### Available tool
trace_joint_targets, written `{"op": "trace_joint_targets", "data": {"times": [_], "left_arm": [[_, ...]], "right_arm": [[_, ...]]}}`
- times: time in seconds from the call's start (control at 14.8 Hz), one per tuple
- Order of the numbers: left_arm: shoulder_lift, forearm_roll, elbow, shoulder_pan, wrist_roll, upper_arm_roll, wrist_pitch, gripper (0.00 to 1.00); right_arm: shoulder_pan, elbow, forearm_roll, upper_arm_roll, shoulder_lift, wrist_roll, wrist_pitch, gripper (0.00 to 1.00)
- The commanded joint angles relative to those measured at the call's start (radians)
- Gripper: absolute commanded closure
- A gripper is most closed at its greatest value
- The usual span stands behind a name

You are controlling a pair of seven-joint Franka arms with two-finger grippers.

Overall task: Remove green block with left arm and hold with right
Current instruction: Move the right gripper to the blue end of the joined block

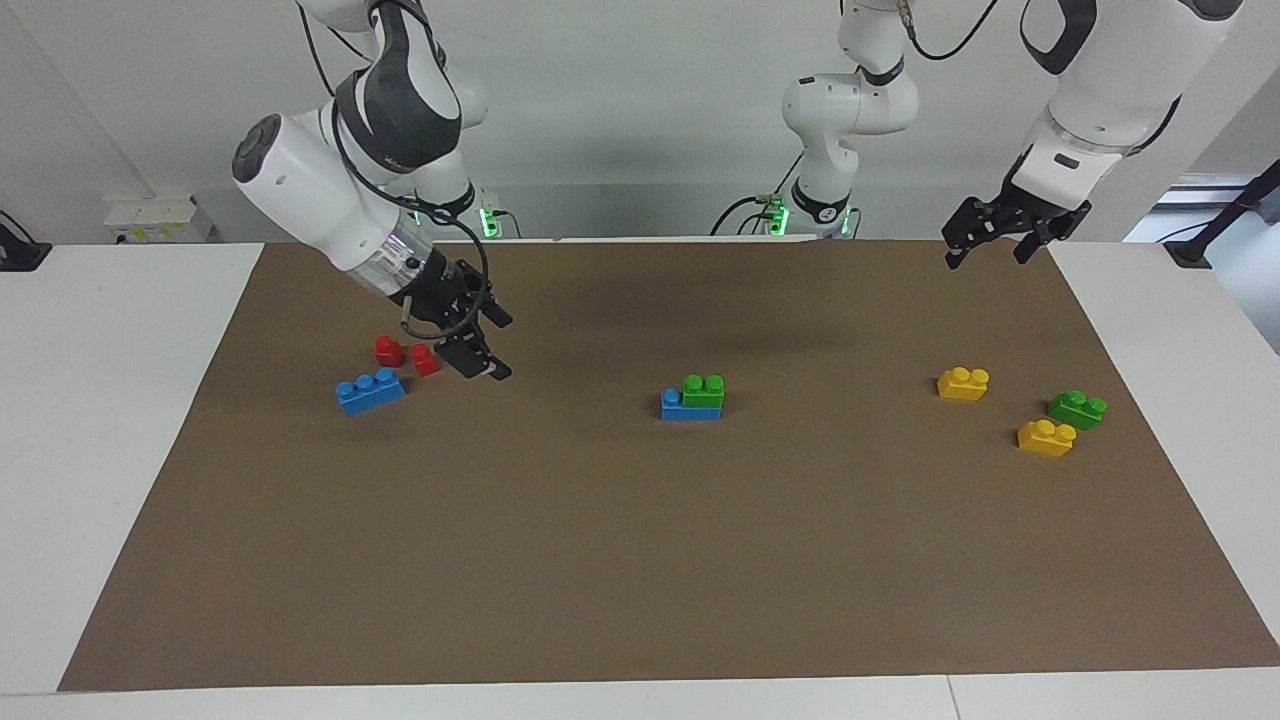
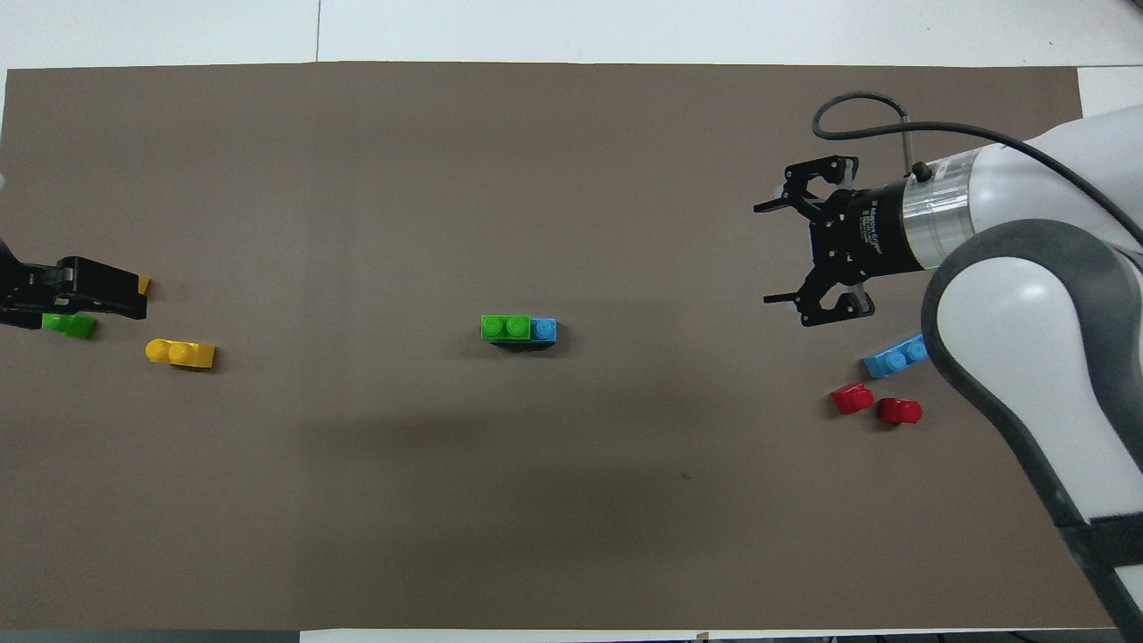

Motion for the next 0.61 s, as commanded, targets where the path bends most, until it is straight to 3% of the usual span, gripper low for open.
{"op": "trace_joint_targets", "data": {"times": [0.0,0.54], "left_arm": [[-0.021,0.014,-0.025,-0.016,-0.06,0.006,0.018,0.0],[-0.08,-0.011,-0.159,-0.104,-0.518,0.003,0.101,0.0]], "right_arm": [[0.067,-0.054,0.075,-0.001,0.03,0.025,0.114,0.07],[0.233,-0.078,0.243,-0.001,0.193,0.023,0.305,0.06]]}}
